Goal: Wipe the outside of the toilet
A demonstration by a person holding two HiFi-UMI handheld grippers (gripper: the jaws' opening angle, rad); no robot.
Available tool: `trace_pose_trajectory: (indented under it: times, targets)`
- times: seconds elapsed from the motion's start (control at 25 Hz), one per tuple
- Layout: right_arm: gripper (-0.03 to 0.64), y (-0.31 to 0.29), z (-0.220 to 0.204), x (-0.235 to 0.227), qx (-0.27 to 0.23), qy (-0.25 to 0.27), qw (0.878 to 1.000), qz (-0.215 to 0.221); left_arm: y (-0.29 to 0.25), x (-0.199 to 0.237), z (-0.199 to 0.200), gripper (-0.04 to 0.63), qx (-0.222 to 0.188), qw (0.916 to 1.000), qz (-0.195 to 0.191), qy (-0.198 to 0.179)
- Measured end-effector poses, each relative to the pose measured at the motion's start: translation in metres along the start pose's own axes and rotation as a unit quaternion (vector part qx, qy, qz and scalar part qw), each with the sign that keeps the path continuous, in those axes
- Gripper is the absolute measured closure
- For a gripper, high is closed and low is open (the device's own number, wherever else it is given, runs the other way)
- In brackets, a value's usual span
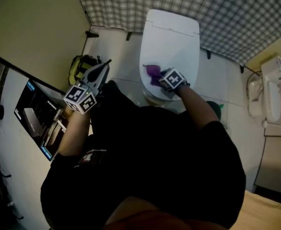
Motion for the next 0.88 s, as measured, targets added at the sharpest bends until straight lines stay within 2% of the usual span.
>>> trace_pose_trajectory:
  times: [0.12,0.28,0.4,0.48,0.6,0.68,0.76,0.88]
  targets:
    - [0.503,0.036,-0.057,-0.039,0.036,-0.037,0.998,-0.028,0.004,-0.007,-0.002,0.603,0.003,1.0000,0.000,-0.001]
    - [0.503,0.080,-0.128,-0.095,0.060,-0.078,0.990,-0.103,0.003,-0.016,0.001,0.603,0.002,1.0000,-0.006,-0.005]
    - [0.503,0.098,-0.164,-0.118,0.058,-0.112,0.982,-0.139,0.000,-0.025,0.005,0.603,0.005,0.9999,-0.008,-0.012]
    - [0.503,0.105,-0.173,-0.114,0.061,-0.123,0.981,-0.139,-0.003,-0.032,0.008,0.603,0.005,0.9997,-0.014,-0.017]
    - [0.503,0.113,-0.168,-0.098,0.063,-0.124,0.981,-0.134,-0.008,-0.042,0.014,0.603,0.003,0.9994,-0.028,-0.022]
    - [0.503,0.110,-0.145,-0.076,0.030,-0.112,0.987,-0.114,-0.009,-0.048,0.016,0.603,0.003,0.9991,-0.035,-0.023]
    - [0.503,0.097,-0.107,-0.036,-0.006,-0.076,0.994,-0.078,-0.009,-0.052,0.015,0.603,0.005,0.9990,-0.039,-0.022]
    - [0.503,0.066,-0.043,0.040,-0.041,0.009,0.999,-0.016,-0.014,-0.058,0.016,0.603,0.009,0.9985,-0.048,-0.023]
Point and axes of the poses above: the fingertips, and each gripper's own axes: y backward along the fingers, x to its left, z out of its top, the point moved 2 cm from there along y, backward along the fingers, and after that the axes turned 3 degrees about y, right-handed, at the moved point
